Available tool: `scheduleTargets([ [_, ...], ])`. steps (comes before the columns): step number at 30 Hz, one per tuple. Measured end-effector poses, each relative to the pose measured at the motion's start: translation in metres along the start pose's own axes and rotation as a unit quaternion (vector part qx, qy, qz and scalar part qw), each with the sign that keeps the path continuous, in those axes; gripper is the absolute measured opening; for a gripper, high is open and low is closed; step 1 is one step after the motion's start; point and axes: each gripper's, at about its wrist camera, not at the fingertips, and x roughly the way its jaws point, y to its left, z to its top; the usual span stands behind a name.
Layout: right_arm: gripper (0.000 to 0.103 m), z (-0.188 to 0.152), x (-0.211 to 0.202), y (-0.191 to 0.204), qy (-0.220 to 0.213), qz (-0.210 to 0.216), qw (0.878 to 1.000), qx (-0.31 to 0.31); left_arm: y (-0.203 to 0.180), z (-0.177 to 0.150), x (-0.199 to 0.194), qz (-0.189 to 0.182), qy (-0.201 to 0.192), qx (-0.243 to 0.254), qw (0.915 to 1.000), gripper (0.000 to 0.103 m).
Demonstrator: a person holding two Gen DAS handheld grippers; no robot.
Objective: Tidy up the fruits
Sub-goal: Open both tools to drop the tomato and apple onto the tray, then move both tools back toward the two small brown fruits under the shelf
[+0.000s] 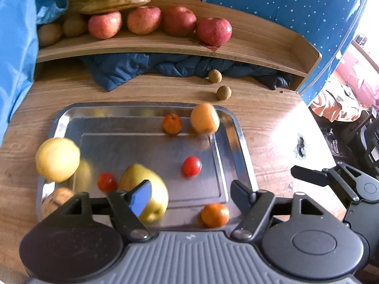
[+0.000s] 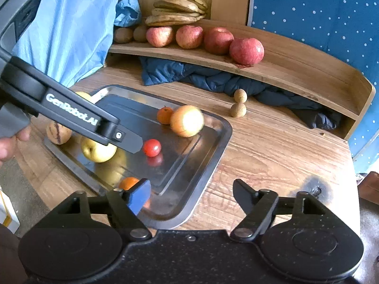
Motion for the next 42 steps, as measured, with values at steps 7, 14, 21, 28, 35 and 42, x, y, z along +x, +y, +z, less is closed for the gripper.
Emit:
scheduleTargets([
  [7,0.094,-0.008,-0.013,0.003,-0.007,0.011,1.0,-0.004,0.007,-0.023,-0.018,0.028,0.002,-0.016,0.9995,0.094],
  [14,0.1,-0.01,-0.015,0.01,-0.006,0.029,0.999,-0.018,0.028,-0.044,-0.03,0.071,0.022,-0.051,0.9959,0.1],
  [21,0.102,-0.014,-0.008,0.017,0.022,0.044,0.998,-0.026,0.048,-0.057,-0.027,0.117,0.066,-0.078,0.9878,0.101],
  [28,0.102,-0.015,0.0,0.018,0.039,0.046,0.998,-0.018,0.058,-0.05,-0.031,0.142,0.067,-0.073,0.9848,0.102],
  [35,0.102,-0.007,0.008,0.014,0.038,0.034,0.999,0.0,0.073,-0.037,-0.031,0.164,0.074,-0.069,0.9813,0.102],
  [42,0.102,0.005,0.015,0.008,0.028,0.035,0.999,0.018,0.071,-0.016,-0.033,0.168,0.068,-0.049,0.9823,0.102],
])
